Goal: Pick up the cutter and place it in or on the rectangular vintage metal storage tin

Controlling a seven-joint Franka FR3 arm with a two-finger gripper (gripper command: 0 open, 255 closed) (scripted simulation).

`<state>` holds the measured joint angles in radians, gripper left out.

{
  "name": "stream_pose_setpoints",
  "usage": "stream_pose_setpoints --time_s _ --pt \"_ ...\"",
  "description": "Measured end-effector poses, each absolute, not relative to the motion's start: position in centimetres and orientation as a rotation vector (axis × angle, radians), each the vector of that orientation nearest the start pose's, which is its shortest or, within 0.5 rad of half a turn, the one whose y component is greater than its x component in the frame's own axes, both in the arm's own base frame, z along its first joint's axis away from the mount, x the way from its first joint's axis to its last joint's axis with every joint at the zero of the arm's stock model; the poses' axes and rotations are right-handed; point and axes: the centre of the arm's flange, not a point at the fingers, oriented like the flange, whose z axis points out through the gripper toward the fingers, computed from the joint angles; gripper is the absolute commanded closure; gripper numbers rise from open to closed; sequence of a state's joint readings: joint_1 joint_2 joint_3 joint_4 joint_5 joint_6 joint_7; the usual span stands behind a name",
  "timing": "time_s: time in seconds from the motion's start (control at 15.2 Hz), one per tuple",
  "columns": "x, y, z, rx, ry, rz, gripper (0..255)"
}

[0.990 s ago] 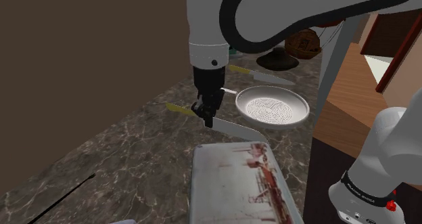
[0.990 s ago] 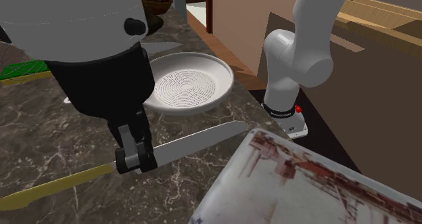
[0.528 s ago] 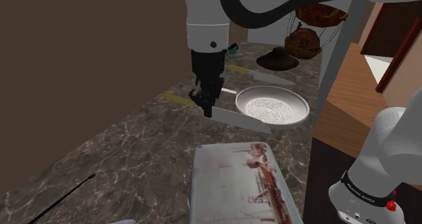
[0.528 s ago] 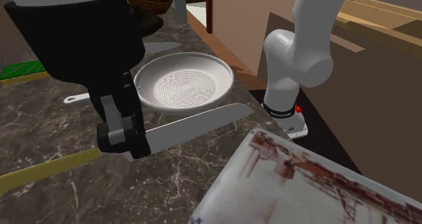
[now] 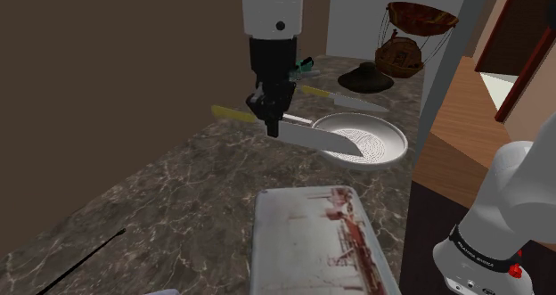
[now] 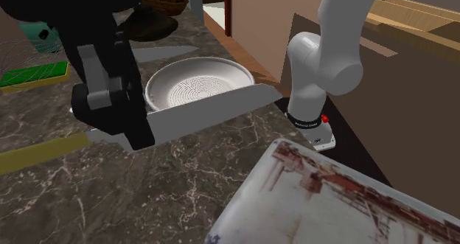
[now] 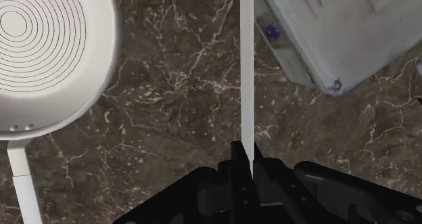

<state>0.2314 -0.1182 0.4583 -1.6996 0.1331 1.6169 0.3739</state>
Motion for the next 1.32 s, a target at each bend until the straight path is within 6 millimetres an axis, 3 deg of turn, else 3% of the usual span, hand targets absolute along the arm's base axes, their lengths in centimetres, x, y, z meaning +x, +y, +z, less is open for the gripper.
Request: stream_pose_setpoints --time_s 0.59,1.32 --pt "38.1 35.8 66.9 -3.023 -0.471 0.032 255" --pt "25.2 40.8 67.3 -3.023 -0.473 0.032 255"
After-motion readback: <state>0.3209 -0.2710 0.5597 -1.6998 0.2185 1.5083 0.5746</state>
